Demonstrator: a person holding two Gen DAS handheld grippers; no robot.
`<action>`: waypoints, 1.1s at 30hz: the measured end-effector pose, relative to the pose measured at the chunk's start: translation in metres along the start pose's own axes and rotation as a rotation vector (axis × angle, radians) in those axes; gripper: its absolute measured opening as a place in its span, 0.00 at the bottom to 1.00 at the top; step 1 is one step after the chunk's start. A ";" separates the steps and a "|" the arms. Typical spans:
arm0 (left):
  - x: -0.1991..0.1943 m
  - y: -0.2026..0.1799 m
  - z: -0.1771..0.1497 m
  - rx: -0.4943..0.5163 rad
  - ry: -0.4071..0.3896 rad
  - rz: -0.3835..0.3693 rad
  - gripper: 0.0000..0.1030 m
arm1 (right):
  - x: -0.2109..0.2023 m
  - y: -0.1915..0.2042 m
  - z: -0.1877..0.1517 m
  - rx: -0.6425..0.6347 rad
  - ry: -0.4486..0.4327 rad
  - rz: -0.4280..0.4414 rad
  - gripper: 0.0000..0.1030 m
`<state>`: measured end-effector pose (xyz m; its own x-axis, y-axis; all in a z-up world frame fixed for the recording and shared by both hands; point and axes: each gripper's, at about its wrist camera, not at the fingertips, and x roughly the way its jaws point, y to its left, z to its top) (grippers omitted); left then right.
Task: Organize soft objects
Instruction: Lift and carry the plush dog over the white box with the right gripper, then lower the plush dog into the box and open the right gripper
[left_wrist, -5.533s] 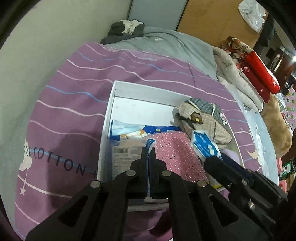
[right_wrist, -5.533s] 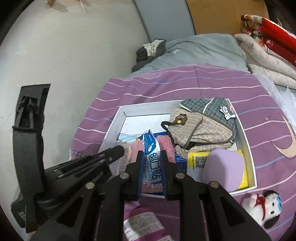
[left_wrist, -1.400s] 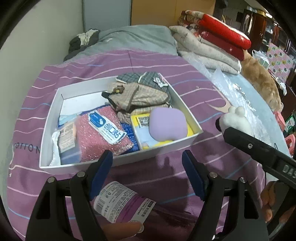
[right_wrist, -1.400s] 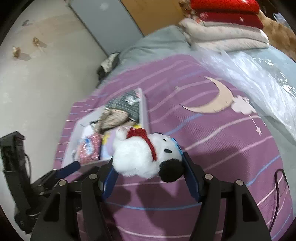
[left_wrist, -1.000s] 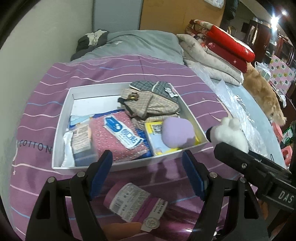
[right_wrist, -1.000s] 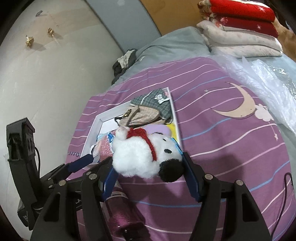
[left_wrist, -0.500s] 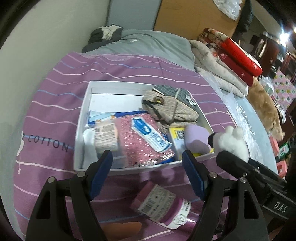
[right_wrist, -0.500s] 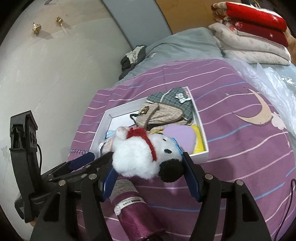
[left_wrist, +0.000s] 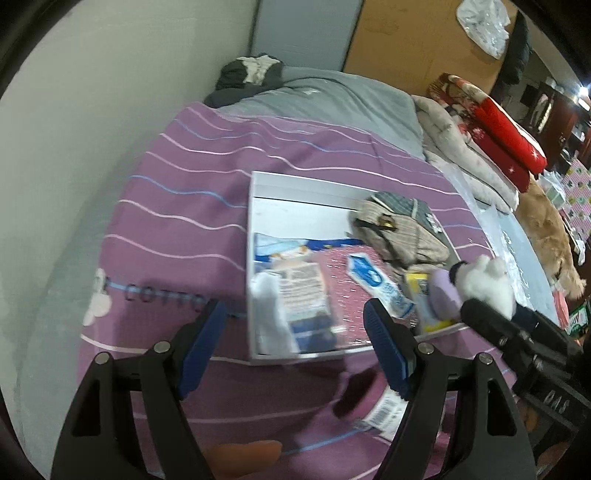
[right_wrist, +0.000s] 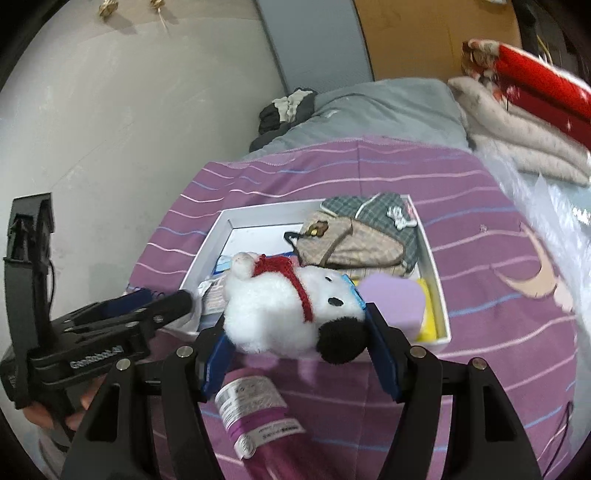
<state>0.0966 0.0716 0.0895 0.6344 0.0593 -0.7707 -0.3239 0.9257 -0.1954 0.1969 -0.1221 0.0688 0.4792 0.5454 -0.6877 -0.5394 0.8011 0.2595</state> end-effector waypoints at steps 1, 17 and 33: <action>-0.001 0.004 0.001 -0.005 -0.001 0.003 0.76 | 0.001 0.001 0.002 0.003 0.001 0.002 0.64; 0.005 0.051 0.007 -0.136 -0.030 -0.027 0.75 | 0.081 0.053 0.049 -0.004 0.139 0.089 0.65; 0.059 0.053 0.038 -0.097 0.003 0.014 0.75 | 0.181 0.068 0.086 -0.080 0.248 0.022 0.73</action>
<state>0.1431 0.1383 0.0568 0.6269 0.0711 -0.7759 -0.3998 0.8841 -0.2420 0.3065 0.0524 0.0198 0.2879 0.4772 -0.8303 -0.6055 0.7624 0.2282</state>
